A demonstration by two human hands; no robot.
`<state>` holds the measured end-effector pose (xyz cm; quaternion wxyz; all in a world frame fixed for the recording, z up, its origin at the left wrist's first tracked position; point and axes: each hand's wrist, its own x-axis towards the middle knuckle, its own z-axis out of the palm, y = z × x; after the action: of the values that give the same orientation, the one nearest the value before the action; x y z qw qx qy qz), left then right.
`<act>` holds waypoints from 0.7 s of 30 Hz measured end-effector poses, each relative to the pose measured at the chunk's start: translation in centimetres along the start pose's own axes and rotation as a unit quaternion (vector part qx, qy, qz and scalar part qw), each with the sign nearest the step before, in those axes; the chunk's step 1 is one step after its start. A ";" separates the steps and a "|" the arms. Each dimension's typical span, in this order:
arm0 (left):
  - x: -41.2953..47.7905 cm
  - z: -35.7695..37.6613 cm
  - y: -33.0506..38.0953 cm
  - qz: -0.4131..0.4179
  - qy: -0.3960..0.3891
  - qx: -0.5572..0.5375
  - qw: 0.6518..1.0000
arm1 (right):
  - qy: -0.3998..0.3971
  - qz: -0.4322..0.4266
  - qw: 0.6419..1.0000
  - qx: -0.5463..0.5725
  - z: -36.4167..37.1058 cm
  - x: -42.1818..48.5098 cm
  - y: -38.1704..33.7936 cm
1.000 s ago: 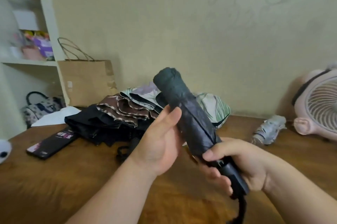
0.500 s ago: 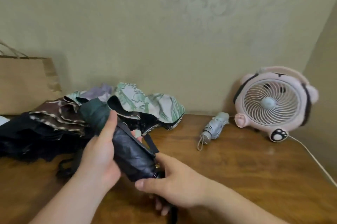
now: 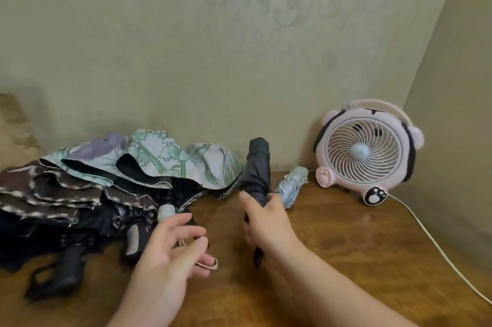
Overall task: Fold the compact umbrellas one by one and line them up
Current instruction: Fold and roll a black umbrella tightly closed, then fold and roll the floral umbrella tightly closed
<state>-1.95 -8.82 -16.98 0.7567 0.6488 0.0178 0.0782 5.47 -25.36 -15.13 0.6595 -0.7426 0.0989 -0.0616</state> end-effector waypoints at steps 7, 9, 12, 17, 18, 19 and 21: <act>-0.9 0.2 -0.5 0.026 -0.078 0.072 0.994 | 0.106 -0.005 0.965 -0.239 1.2 5.7 2.1; -1.0 0.2 -0.5 0.031 -0.087 0.083 0.992 | 0.118 0.001 0.946 -0.302 1.0 5.7 2.0; -1.3 0.2 -0.4 0.034 -0.112 0.111 0.987 | 0.125 0.037 0.900 -0.416 -0.7 5.3 1.2; -1.5 -0.2 -0.2 0.075 -0.115 0.183 0.973 | 0.084 0.091 0.797 -0.591 -4.6 2.8 -0.5; -1.4 -0.4 -0.1 0.090 -0.109 0.200 0.969 | 0.080 0.085 0.772 -0.625 -4.8 2.1 -1.0; -1.2 -0.5 0.0 0.104 -0.101 0.213 0.966 | 0.077 0.070 0.751 -0.653 -4.8 1.3 -1.7; -0.9 -1.0 0.2 0.129 -0.076 0.233 0.961 | 0.072 0.008 0.722 -0.688 -4.1 -0.2 -2.7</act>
<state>-3.01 -7.94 -17.00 0.5669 0.8083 -0.1060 0.1187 4.56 -28.95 -11.90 -0.0408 -0.9848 0.1671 -0.0246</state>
